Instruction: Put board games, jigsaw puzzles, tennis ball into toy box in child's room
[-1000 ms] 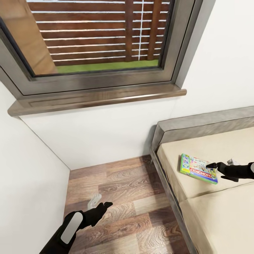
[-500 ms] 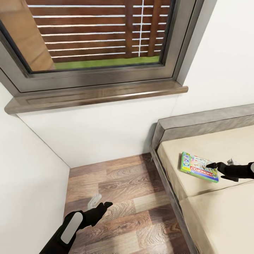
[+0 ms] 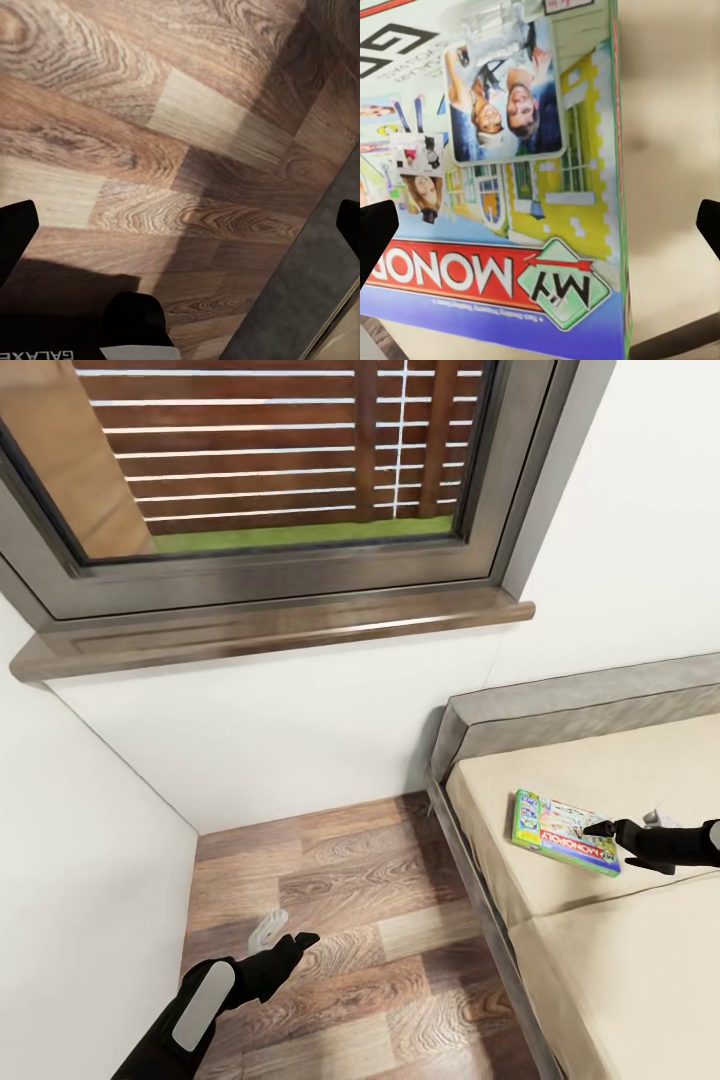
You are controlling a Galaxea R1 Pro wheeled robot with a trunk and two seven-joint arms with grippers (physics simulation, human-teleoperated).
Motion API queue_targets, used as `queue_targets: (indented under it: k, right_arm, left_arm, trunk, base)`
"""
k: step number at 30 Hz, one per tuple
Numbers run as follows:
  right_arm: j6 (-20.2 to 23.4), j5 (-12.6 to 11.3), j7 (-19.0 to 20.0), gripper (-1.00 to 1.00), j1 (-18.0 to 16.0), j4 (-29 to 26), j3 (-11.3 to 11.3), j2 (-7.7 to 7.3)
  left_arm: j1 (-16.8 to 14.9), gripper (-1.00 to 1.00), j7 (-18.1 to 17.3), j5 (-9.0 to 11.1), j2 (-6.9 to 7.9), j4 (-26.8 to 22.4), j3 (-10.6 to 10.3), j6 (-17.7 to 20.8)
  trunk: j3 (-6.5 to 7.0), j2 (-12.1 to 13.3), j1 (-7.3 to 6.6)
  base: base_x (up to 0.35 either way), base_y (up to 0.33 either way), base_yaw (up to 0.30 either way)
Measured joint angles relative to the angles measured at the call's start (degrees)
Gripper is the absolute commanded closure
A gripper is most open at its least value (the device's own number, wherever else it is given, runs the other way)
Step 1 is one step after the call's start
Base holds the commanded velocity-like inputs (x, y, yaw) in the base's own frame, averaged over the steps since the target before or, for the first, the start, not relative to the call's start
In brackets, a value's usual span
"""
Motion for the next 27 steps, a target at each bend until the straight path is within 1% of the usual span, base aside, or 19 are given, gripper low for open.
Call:
queue_targets:
  k: [27]
  right_arm:
    - [-2.18, 0.01, 0.95, -1.0, -0.07, -0.01, 0.0, 0.01]
  left_arm:
    - [0.01, -1.0, 0.01, -0.02, 0.0, -0.01, 0.01, 0.0]
  trunk:
    - [-0.05, 0.0, 0.0]
  base:
    - [0.0, 0.0, 0.0]
